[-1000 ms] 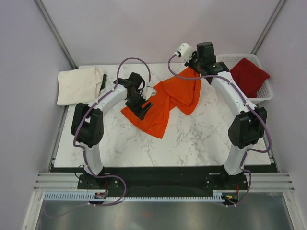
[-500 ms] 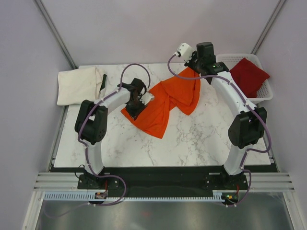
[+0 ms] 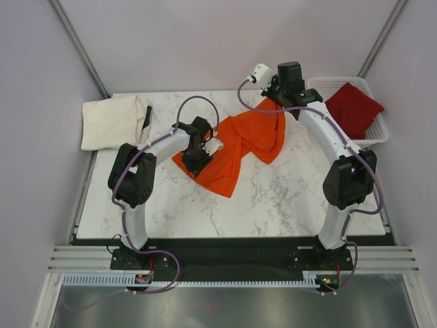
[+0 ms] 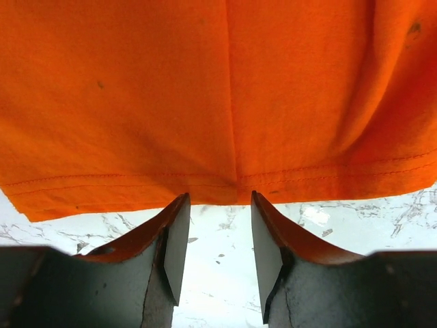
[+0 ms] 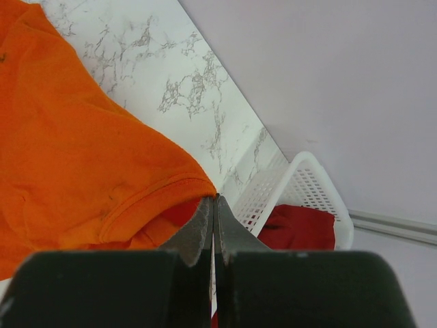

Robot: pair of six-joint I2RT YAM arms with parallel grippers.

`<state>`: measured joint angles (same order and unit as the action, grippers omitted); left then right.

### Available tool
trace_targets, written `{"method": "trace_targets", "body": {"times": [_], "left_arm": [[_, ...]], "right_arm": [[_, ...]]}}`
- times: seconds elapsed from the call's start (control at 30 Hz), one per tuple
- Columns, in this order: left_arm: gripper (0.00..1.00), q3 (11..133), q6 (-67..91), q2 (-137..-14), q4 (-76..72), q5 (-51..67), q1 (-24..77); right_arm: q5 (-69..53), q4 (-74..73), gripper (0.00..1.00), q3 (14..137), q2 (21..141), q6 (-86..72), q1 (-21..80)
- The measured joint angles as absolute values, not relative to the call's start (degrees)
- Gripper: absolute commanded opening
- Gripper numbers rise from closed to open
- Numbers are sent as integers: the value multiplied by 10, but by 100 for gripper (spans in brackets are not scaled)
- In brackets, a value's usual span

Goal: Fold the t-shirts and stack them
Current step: Flatten the tshirt out

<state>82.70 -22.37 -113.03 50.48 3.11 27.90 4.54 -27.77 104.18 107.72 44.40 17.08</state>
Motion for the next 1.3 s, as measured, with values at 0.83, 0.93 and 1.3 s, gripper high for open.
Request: {"method": "trace_targets", "body": {"times": [0.83, 0.93, 1.3], "left_arm": [[2, 820, -217, -1129, 505, 30, 285], [2, 820, -217, -1129, 505, 24, 285], [2, 844, -227, -1053, 505, -16, 252]], "right_arm": [[45, -275, 0, 1042, 1078, 442, 170], [45, -274, 0, 1042, 1078, 442, 170], [45, -269, 0, 1025, 1078, 438, 169]]}}
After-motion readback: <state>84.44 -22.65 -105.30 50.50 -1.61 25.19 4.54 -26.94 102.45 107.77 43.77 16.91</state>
